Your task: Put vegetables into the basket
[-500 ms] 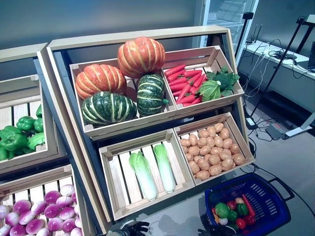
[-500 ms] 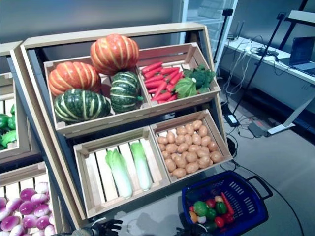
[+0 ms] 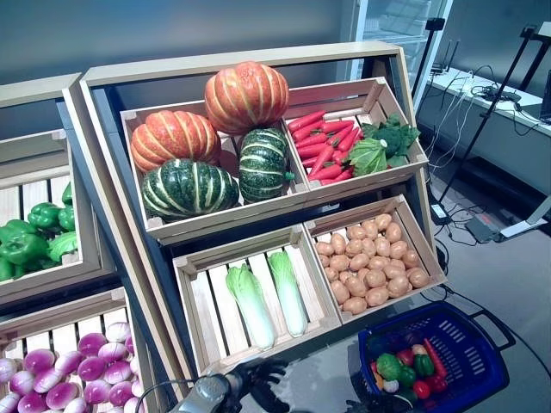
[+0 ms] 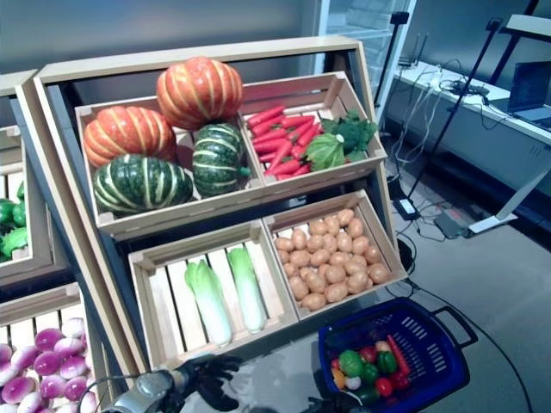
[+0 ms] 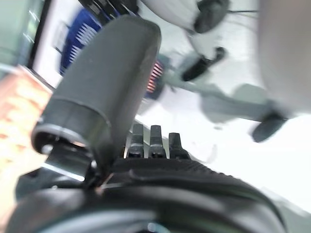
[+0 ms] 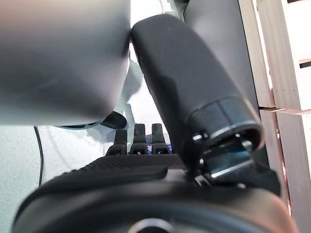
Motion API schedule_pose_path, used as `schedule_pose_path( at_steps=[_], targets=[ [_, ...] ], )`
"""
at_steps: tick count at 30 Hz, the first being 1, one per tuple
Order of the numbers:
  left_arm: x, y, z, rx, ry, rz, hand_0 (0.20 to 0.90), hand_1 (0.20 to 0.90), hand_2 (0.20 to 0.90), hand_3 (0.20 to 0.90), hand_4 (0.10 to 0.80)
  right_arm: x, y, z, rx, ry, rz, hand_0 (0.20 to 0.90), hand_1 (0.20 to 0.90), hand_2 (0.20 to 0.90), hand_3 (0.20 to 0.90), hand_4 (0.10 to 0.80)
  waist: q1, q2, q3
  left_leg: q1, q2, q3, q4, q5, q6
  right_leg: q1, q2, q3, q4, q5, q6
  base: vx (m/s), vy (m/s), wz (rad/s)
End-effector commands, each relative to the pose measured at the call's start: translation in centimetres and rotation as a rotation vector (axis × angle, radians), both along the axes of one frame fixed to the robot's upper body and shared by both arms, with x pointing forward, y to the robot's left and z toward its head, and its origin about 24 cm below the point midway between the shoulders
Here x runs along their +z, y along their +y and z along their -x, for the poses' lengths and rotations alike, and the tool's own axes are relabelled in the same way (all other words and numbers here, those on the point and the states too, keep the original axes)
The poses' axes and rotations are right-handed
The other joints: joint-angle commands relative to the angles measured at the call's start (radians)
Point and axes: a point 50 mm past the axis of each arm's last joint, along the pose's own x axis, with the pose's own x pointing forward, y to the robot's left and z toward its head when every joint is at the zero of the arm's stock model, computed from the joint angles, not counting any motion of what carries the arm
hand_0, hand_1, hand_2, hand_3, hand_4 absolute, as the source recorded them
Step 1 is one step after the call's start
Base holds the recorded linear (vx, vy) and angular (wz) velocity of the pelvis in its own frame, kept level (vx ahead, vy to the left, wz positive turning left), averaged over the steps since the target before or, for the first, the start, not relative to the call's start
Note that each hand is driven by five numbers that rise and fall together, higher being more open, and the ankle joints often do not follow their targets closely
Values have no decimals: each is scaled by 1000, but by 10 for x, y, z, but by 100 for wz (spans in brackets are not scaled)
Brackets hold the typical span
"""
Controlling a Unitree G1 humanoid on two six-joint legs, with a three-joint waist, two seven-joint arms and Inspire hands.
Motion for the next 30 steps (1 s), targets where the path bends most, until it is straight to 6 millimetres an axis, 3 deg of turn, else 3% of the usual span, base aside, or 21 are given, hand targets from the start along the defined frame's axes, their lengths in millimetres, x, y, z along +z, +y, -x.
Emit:
schedule_pose_path(
  at_steps=[1, 3, 5, 6, 10, 13, 18, 20, 25, 30],
  targets=[
    [86, -31, -69, -183, -192, 260, 900, 900, 900, 900, 800, 11, -2, -36, 75, -92, 33, 900, 900, 900, 900, 800, -2, -14, 35, 1, 1, -58, 9, -36, -6, 68, -48, -15, 14, -22, 54, 0, 0, 0],
    [123, -42, -76, -268, -242, 349, 900, 900, 900, 900, 800, 11, -4, -34, 74, -90, 37, 900, 900, 900, 900, 800, -2, -9, 32, -2, 3, -59, 9, -36, -5, 68, -50, -16, 11, -21, 56, 0, 0, 0],
    [145, -47, -78, -303, -277, 398, 900, 900, 900, 900, 800, 11, -6, -32, 70, -88, 39, 900, 900, 900, 900, 800, 0, -8, 29, -3, 4, -59, 9, -35, -5, 68, -52, -18, 10, -20, 57, 0, 0, 0],
    [169, -49, -80, -331, -356, 426, 900, 900, 900, 900, 800, 10, -8, -29, 63, -83, 39, 900, 900, 900, 900, 800, 3, -6, 23, -6, 5, -61, 9, -36, -6, 69, -53, -20, 6, -18, 58, 34, -27, 1],
    [202, -46, -84, -328, -515, 412, 900, 900, 900, 900, 800, 8, -10, -21, 48, -70, 37, 900, 900, 900, 900, 800, 10, -5, 13, -8, 7, -66, 9, -36, -9, 71, -54, -24, 6, -20, 59, 28, -18, 1],
    [224, -26, -94, -320, -768, 205, 900, 900, 900, 900, 800, 7, -13, -15, 29, -58, 35, 900, 900, 900, 900, 800, 19, -5, 6, -9, 6, -73, 9, -37, -10, 73, -53, -27, 6, -23, 57, 43, -18, 0],
    [246, 6, -105, -316, -968, -125, 900, 900, 900, 900, 800, 5, -17, -7, 5, -47, 37, 900, 900, 900, 900, 800, 26, -5, 0, -16, 3, -77, 9, -36, -10, 68, -51, -31, 6, -25, 55, 18, -3, 3],
    [251, 13, -106, -324, -1010, -211, 900, 900, 900, 900, 800, 5, -19, -5, 2, -46, 38, 900, 900, 900, 900, 800, 25, -5, 0, -17, 2, -78, 9, -35, -10, 67, -51, -32, 6, -24, 55, 18, 0, 6],
    [288, 43, -111, -457, -1191, -717, 900, 900, 900, 900, 800, 4, -25, 5, -20, -34, 46, 900, 900, 900, 900, 800, 19, 0, 4, -27, 0, -69, 9, -31, -14, 57, -51, -42, 6, -22, 56, 27, 2, 9],
    [306, 52, -109, -632, -1229, -1017, 900, 900, 900, 900, 800, 5, -33, 11, -32, -31, 53, 900, 900, 900, 900, 800, 10, 5, 16, -38, -2, -60, 9, -26, -17, 47, -50, -45, 6, -18, 57, 37, 3, 3]
  ],
)
